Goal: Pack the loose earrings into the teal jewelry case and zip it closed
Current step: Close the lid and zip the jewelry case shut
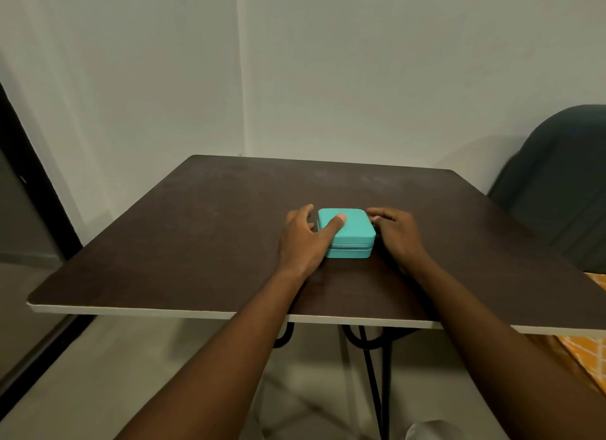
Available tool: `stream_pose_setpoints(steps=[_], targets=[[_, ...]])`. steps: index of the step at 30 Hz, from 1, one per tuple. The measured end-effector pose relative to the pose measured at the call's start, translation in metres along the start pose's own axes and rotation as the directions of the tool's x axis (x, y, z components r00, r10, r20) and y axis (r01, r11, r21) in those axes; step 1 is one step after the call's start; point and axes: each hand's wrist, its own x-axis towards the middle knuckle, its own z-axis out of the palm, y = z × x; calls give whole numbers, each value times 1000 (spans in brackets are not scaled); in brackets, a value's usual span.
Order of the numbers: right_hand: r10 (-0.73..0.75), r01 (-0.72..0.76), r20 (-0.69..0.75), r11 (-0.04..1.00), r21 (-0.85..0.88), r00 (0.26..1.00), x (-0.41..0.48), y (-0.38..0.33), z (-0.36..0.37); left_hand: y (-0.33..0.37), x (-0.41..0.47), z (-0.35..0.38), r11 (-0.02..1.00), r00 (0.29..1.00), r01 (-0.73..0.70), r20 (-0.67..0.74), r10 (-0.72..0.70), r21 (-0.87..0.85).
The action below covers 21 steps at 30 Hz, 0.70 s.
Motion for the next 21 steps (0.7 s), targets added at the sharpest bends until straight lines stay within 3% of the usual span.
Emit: stream_pose_setpoints(steps=[3,7,12,21], targets=[[60,-65,43,992,113,997,-29,-10,-5,1,-4,-1,1000,999,-6,-37,6,-12],[31,-55,141,984,167,990,-60,-24,-6,2,-11,-2,999,998,-42,-52,41,-25],[56,-82,214,990,118,975,-71,-30,3,9,-26,8,999,996,33,85,-35,29],[72,-120,234,972,201,970,-58,-45,7,39,-7,11,929,977,194,151,-152,-316]])
